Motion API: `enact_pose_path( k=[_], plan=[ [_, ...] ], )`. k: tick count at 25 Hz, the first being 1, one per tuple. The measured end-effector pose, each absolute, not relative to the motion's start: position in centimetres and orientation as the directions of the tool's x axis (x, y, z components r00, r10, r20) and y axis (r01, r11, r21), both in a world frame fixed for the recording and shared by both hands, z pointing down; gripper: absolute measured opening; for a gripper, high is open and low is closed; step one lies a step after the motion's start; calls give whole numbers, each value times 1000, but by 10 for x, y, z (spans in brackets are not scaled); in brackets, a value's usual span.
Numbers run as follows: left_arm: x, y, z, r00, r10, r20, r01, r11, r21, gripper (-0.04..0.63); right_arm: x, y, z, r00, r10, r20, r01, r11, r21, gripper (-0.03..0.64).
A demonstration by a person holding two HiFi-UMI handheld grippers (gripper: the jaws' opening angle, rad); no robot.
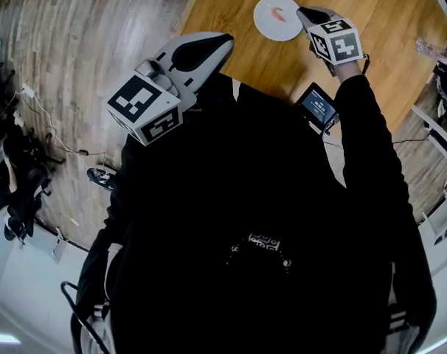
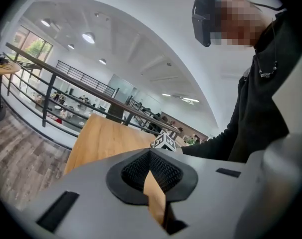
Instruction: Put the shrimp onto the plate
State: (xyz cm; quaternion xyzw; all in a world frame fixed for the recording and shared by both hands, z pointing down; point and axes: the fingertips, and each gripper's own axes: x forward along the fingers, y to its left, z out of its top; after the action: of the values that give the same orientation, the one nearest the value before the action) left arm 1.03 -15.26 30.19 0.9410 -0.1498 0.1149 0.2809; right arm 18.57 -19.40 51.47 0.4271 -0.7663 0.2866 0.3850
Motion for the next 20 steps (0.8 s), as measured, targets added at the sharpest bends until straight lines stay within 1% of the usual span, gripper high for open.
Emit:
enact_pose_path(
  k=[5,12,14,17,20],
  plan=[
    [42,-150,298,958,-115,264,-231,-854,467,6,186,-177,450,-382,-541,749,-889,436,-138,20],
    [132,-130,259,974,45,223,-50,-913,405,6,246,-119,338,-381,-719,581,-925,304,-230,20],
    [151,-127,241,972,105,210,22,-932,362,6,254,-106,306,-363,-764,534,-932,295,-212,20],
    [145,-115,204,965,209,156,161,-948,273,6,230,-87,261,-332,-822,463,-943,275,-189,18],
    [133,-101,191,953,274,129,245,-948,202,6,201,-65,233,-321,-860,396,-945,268,-186,18]
  ],
)
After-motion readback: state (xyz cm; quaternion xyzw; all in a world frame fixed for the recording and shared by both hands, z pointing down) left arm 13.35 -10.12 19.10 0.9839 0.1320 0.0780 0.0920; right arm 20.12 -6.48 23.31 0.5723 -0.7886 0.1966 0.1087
